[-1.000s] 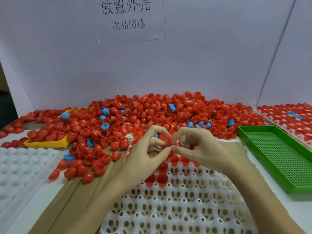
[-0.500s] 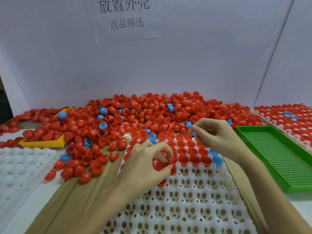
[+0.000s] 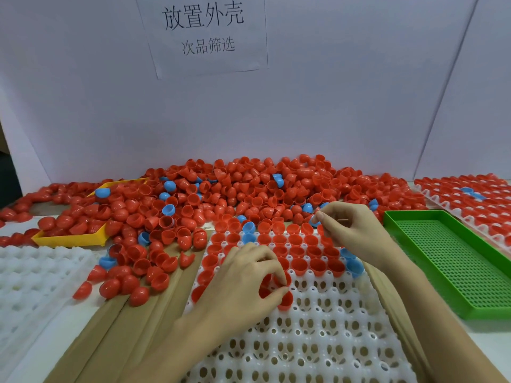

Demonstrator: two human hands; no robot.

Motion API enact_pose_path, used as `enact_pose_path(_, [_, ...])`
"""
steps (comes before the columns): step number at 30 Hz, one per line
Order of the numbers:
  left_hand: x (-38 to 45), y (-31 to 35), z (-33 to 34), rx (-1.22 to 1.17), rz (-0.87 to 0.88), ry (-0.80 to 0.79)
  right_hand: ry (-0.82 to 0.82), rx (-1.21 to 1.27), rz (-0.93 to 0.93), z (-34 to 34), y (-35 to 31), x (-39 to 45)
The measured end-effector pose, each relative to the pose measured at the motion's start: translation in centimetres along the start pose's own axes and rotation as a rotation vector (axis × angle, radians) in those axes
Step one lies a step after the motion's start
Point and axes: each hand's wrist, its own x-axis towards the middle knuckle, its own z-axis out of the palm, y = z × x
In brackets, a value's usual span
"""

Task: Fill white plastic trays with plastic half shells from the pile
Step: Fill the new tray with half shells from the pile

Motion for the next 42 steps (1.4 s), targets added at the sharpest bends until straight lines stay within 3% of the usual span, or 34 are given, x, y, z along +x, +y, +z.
enact_pose_path(4, [0.2,-0.2,-0.8,0.040,0.024,0.025,-0.002,0.002,0.027,0.2,0.4,0.2])
enact_pose_path(9, [1.1,-3.0,-2.2,0.011,-0.153,0.023,0.033,-0.024,0.037,-0.1,0.7,0.1])
enact_pose_path(12, [1.5,-5.0,-1.9,0.120,-0.215,-0.120,0.037,-0.028,0.038,-0.1,0.6,0.1])
enact_pose_path(17, [2.6,-6.8,-0.8,0.093,-0.225,-0.305,0.023,-0.035,0.056,-0.1,0.5,-0.1])
enact_pose_path(25, [5.9,-6.1,-2.4,0.253,-0.166,-0.299,0.057,-0.037,0.041,-0.3,0.5,0.0])
enact_pose_path(29, [10.1,-6.0,-3.7,0.209,-0.130,-0.124,0.065,-0.056,0.038,-0.3,0.7,0.1])
enact_pose_path(31, [12.8,-6.5,-3.6,0.195,-0.136,-0.120,0.065,-0.069,0.037,-0.3,0.9,0.0])
enact_pose_path(39, [18.2,-8.4,0.4,0.387,-0.068,-0.450,0.068,-0.129,0.048,-0.2,1.1,0.1])
enact_pose_path(42, [18.8,-9.0,1.1,0.362,-0.106,-0.476,0.069,-0.121,0.045,-0.1,1.0,0.1])
